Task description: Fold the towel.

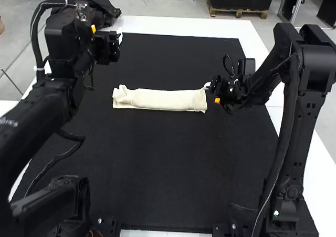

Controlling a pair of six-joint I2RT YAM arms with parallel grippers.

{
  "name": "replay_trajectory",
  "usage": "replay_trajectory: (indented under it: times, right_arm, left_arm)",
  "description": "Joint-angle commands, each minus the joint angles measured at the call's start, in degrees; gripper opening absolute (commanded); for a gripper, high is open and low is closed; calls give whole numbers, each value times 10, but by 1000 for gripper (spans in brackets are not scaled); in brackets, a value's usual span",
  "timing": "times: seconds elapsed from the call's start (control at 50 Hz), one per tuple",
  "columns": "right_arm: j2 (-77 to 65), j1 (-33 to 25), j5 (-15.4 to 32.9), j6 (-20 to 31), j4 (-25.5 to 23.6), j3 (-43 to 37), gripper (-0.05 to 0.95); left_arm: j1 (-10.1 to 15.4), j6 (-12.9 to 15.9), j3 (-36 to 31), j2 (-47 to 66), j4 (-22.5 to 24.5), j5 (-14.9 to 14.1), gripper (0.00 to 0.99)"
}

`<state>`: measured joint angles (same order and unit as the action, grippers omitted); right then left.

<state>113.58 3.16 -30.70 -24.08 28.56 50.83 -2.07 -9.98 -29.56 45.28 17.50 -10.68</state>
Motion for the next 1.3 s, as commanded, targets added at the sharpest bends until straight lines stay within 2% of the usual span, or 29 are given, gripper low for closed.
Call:
replay_trajectory:
  times: [0.0, 0.46, 1.28]
  right_arm:
    - [2, 8, -10, -8, 8, 18, 890]
    - [31, 51, -5, -33, 33, 30, 890]
    - [37, 26, 11, -28, 27, 48, 890]
  left_arm:
    - [3, -6, 6, -30, 3, 14, 967]
    - [3, -6, 83, -122, -14, 26, 969]
    - [4, -6, 121, -160, -30, 28, 969]
